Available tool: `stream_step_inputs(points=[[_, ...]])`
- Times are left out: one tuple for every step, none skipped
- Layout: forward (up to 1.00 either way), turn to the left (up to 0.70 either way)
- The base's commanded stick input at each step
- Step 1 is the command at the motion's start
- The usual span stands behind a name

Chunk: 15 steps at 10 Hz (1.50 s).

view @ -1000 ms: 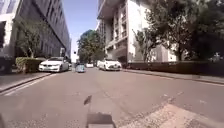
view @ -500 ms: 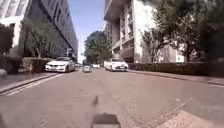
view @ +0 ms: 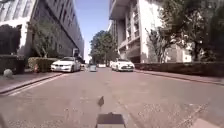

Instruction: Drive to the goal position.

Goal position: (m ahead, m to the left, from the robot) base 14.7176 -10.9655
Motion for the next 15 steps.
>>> stream_step_inputs(points=[[0.45,0.27],[0.45,0.27],[0.45,0.27],[0.45,0.27],[0.45,0.27],[0.45,0.27],[0.45,0.27],[0.45,0.27],[0.45,0.27],[0.45,0.27],[0.45,0.27],[0.45,0.27],[0.45,0.27],[0.45,0.27],[0.45,0.27]])
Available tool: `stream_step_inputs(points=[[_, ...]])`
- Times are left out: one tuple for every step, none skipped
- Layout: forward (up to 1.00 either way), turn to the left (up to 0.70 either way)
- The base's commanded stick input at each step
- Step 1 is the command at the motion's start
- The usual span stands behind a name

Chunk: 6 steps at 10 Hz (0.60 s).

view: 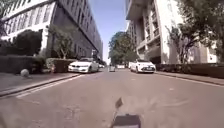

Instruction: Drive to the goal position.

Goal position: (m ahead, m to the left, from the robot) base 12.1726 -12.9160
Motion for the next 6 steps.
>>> stream_step_inputs(points=[[0.45,0.27],[0.45,0.27],[0.45,0.27],[0.45,0.25],[0.45,0.16],[0.45,0.07]])
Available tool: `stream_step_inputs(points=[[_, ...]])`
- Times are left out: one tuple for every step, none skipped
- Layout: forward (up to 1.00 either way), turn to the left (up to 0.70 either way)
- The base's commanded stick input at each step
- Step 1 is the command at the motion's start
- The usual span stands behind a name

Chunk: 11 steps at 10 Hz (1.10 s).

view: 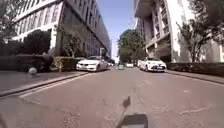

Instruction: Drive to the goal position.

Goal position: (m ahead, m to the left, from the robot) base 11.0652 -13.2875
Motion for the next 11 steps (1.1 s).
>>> stream_step_inputs(points=[[0.45,0.00],[0.45,0.00],[0.45,0.00],[0.45,0.00],[0.45,0.00],[0.45,0.00],[0.45,0.00],[0.45,0.00],[0.45,0.00],[0.45,0.00],[0.45,0.00]])
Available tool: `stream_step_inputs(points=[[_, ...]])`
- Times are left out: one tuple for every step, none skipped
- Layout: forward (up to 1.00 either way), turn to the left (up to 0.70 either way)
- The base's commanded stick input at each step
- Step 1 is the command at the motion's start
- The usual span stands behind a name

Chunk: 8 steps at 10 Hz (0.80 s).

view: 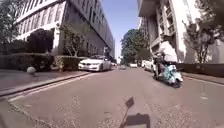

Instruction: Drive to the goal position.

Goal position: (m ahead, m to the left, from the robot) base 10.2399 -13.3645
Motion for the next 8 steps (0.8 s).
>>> stream_step_inputs(points=[[0.45,0.00],[0.45,0.00],[0.49,0.00],[0.70,0.00],[0.70,0.00],[0.70,0.00],[0.70,0.00],[0.70,0.00]])
